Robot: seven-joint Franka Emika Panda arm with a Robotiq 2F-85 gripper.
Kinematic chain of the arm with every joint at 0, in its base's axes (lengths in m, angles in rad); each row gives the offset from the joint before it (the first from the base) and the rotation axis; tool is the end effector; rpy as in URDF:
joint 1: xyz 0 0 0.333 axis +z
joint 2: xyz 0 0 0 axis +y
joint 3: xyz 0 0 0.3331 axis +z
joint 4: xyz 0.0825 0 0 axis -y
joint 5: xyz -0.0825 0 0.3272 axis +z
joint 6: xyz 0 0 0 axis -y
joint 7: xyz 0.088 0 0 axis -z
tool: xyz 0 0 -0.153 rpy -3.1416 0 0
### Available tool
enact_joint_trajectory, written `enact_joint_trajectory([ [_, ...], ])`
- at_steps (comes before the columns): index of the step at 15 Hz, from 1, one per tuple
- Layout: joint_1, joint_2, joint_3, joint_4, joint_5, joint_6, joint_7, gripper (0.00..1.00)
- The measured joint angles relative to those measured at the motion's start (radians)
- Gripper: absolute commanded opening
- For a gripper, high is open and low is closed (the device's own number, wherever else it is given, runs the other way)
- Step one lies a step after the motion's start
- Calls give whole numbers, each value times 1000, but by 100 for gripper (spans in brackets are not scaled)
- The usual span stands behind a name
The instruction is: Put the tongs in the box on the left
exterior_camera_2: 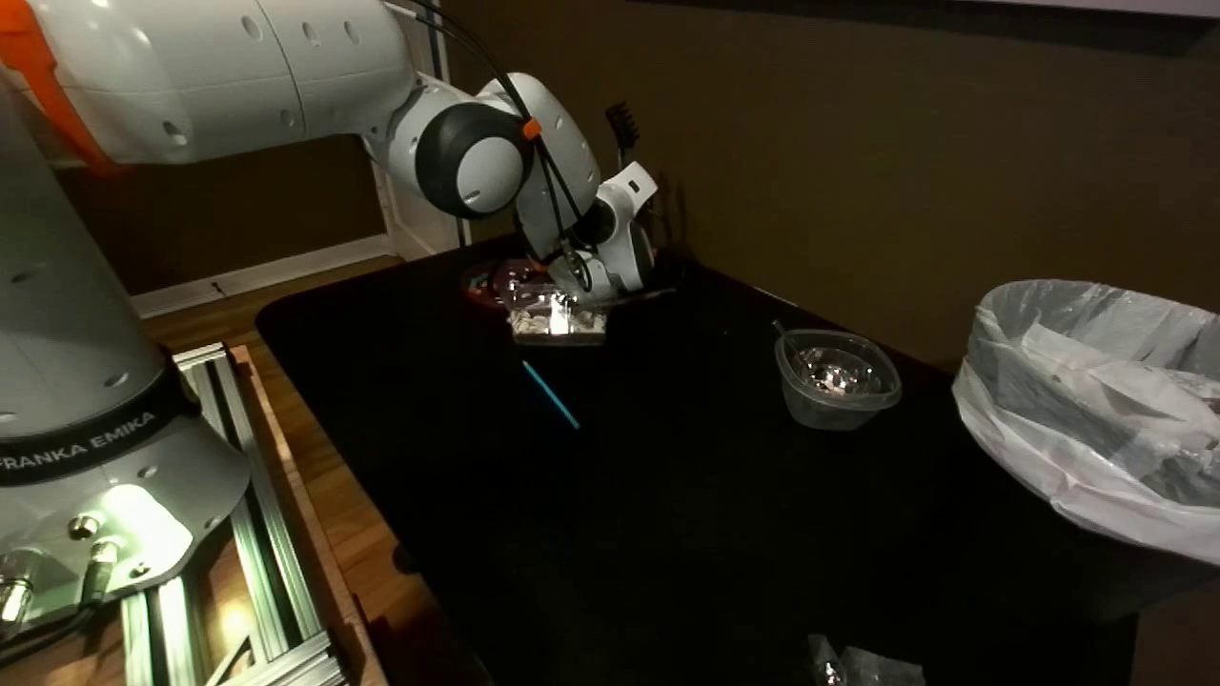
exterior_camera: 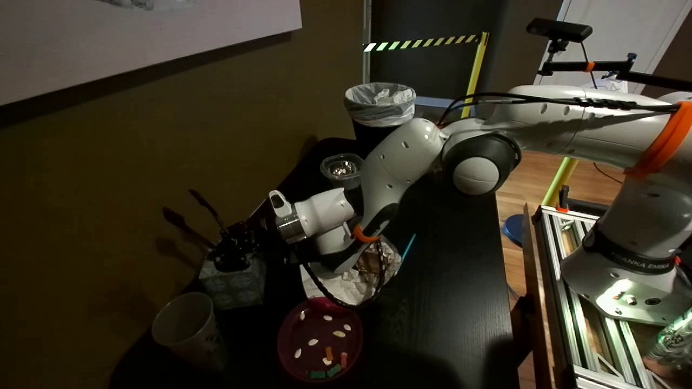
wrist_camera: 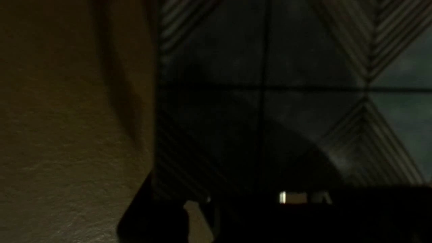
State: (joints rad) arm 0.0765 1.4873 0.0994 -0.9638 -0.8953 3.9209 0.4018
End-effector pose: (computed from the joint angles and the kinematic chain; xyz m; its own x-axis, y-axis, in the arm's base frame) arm 0.7072 0.2148 0.1249 0.1236 0.1819 0.9755 0.6604 -0.7488 0.0560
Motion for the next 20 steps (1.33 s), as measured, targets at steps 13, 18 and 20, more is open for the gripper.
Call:
enact_joint_trajectory([
  [13,-4,-14,39,3,-2,2,109,100],
  [18,-7,-42,64,7,-9,7,175,100],
  [20,-8,-58,65,7,-21,7,203,100],
])
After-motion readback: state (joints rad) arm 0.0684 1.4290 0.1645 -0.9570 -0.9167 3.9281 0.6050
